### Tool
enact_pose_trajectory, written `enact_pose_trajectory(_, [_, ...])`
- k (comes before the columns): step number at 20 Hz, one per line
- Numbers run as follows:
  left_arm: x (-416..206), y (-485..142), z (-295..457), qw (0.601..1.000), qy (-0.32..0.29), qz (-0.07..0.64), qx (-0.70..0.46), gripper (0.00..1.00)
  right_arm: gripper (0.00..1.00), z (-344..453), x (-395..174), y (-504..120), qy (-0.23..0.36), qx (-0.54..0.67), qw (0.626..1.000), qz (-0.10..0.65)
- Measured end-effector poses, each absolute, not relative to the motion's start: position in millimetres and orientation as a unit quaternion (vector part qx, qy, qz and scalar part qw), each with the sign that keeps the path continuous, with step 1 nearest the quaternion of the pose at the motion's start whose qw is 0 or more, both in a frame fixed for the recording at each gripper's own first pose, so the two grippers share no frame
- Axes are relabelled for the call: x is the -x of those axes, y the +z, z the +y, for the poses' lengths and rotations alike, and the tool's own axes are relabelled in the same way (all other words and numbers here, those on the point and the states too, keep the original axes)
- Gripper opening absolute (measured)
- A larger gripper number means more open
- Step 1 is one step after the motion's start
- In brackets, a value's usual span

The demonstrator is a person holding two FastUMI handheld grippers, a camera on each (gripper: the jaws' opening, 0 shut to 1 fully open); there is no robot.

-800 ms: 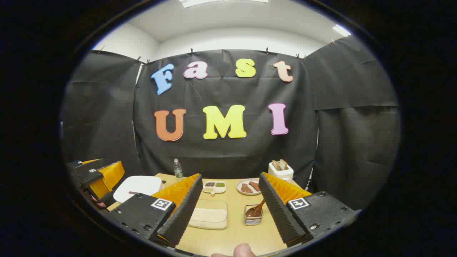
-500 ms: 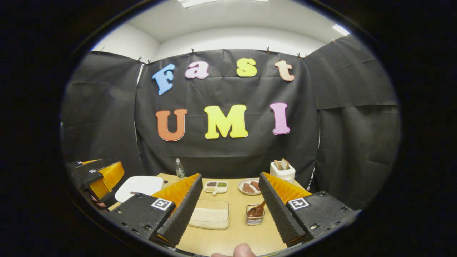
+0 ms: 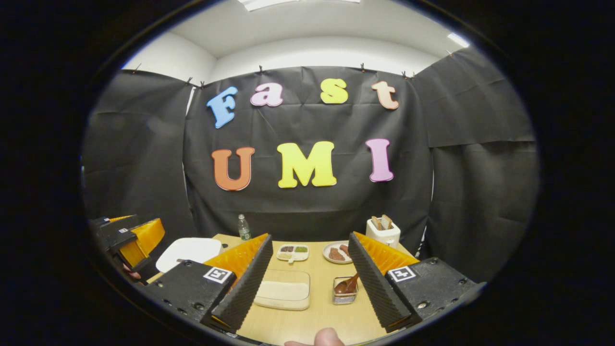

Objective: Close the left gripper, press the button to open the rice cooker; take a wooden spoon from the chopstick holder with the right hand, scoop a spoonful of rice and pour it into the rice cooker, then put the wooden spoon back into the chopstick holder.

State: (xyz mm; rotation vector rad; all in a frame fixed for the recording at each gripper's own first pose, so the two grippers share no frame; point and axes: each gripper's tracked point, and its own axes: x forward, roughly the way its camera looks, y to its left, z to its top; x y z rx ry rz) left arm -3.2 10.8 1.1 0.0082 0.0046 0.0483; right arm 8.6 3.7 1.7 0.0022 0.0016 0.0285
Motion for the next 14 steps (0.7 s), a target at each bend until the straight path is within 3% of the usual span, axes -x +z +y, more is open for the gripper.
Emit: enact_pose_trajectory(14, [-15.1, -29.9, 33.0, 0.997, 0.043, 0.059, -0.016, 0.94, 1.00, -18.1, -31.0, -1.2, 0.012, -0.003, 1.000, 0.010])
